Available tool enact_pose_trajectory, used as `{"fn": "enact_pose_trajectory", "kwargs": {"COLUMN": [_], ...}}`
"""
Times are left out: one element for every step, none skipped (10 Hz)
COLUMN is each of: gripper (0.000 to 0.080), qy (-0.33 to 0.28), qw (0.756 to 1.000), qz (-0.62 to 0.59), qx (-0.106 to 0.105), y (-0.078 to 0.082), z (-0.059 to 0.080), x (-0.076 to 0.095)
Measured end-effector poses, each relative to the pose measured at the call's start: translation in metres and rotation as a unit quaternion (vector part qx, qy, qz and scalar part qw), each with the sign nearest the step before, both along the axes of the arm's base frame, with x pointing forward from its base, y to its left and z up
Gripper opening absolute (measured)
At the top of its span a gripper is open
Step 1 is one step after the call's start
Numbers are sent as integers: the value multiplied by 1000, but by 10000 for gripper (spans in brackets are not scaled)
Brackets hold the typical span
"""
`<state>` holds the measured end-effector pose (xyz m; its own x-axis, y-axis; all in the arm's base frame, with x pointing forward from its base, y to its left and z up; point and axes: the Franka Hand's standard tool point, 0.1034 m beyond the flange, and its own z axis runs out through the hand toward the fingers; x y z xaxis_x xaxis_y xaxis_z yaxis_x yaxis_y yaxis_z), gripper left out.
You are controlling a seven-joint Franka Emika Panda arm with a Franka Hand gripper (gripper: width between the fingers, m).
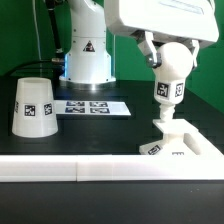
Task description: Assemble lamp
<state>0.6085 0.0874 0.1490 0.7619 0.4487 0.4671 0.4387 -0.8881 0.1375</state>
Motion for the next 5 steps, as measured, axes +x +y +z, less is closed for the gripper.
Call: {"fn": "enact_pose_trajectory", "kwargs": {"gripper": [577, 577, 577, 577, 577], "qy": [0, 1, 1, 0, 1], "qw": [1000, 1000, 1000, 1000, 1000], "qz": [2, 4, 5, 6, 7], "qx": [0, 1, 1, 1, 1], "y": [3, 5, 7, 9, 10], "z": [-1, -4, -5, -4, -6], "x": [2, 2, 3, 4, 4]}}
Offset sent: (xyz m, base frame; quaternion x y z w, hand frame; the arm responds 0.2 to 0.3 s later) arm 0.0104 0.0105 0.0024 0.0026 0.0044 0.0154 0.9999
